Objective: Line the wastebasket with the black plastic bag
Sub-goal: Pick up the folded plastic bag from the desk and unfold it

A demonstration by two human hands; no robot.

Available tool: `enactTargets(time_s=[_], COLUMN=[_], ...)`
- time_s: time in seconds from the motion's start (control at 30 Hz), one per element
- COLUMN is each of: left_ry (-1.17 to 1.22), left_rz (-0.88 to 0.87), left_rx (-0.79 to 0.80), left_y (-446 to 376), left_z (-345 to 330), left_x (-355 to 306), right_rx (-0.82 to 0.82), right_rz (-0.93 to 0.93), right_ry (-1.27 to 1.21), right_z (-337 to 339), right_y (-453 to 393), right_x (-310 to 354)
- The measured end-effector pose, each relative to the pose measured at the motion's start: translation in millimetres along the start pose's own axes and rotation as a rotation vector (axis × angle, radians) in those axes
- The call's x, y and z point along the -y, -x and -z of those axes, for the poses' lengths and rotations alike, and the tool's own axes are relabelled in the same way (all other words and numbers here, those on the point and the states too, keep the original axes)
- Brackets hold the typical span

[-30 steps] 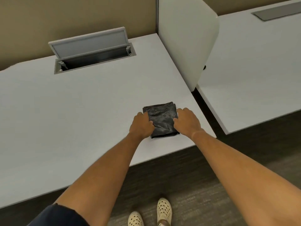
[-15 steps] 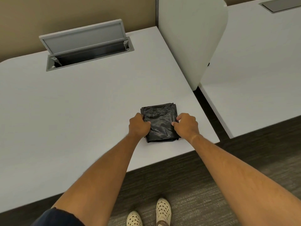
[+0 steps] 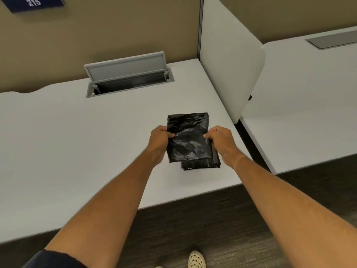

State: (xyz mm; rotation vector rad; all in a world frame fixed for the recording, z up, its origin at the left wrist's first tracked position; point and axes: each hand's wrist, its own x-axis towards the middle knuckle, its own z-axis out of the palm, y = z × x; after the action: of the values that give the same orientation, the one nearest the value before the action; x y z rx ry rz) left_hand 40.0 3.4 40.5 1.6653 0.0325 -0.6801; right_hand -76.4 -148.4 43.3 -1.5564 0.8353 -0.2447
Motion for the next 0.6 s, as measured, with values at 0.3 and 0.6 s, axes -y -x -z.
enactTargets(time_s=[0.3, 0.6], left_ry=[0.121, 0.336], left_rz=[-0.118, -0.143], left_rx=[-0.094, -0.126], left_y=[90.7, 225.5], left_z=[99.7, 216.9], left_x=[-62.1, -74.7], right_rx=[0.309, 0.495], right_rz=[-0.010, 0.280], right_ry=[-0.186, -0.225], right_z=[-64.0, -153.3], right_y=[79.2, 209.9], right_x=[77.2, 135.7])
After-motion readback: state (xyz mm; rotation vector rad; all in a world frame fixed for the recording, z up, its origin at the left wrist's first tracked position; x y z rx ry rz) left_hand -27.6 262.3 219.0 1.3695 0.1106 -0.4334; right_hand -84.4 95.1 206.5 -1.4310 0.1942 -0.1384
